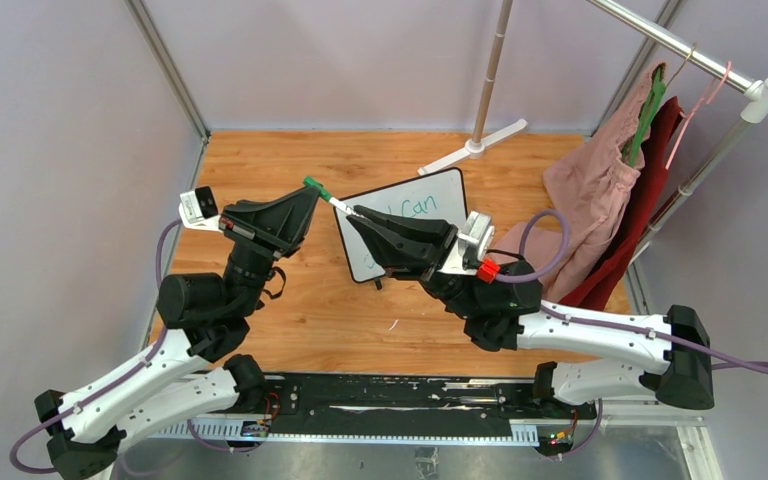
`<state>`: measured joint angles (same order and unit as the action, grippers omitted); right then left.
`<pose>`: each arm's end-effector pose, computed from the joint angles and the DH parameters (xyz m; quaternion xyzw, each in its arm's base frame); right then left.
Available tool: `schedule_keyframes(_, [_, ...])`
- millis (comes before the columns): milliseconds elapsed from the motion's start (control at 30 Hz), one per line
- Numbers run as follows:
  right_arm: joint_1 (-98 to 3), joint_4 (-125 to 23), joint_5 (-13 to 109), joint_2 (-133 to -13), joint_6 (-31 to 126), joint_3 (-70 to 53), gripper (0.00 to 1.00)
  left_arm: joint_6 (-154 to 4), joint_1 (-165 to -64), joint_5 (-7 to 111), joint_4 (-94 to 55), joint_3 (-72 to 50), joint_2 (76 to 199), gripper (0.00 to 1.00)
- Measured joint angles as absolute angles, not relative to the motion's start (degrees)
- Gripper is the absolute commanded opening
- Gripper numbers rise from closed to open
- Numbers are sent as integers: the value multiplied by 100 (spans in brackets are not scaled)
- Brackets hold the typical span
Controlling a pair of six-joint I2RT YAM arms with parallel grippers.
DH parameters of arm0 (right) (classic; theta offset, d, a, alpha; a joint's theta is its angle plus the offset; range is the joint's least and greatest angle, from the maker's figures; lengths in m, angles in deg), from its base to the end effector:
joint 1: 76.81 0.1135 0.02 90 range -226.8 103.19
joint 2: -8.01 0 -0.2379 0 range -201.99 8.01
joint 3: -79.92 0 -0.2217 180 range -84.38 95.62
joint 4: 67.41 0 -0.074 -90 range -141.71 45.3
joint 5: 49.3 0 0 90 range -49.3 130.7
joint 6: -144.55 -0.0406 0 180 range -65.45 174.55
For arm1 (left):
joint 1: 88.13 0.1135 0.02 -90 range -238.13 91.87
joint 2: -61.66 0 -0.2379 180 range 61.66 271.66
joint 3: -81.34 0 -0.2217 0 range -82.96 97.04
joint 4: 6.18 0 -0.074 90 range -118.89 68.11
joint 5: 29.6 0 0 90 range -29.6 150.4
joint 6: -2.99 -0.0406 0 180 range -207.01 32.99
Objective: Write a sentence on the whiteboard
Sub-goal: Close the whiteboard marker at the center of the board.
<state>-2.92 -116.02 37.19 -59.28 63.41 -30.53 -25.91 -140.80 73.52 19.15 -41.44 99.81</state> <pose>0.0640 0.2126 0.4305 -0.1996 0.2702 0.4976 0.7997 0.0823 -0.0927 0.4123 -0.1333 0.3762 -0.7429 0.5374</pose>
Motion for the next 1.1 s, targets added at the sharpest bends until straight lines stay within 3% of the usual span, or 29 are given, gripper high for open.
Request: schedule_keyframes(1100, [-54,-12682,3147,-6426,7495,-3053,0,-2503,-14036,7208,2088,-4009,10399,0])
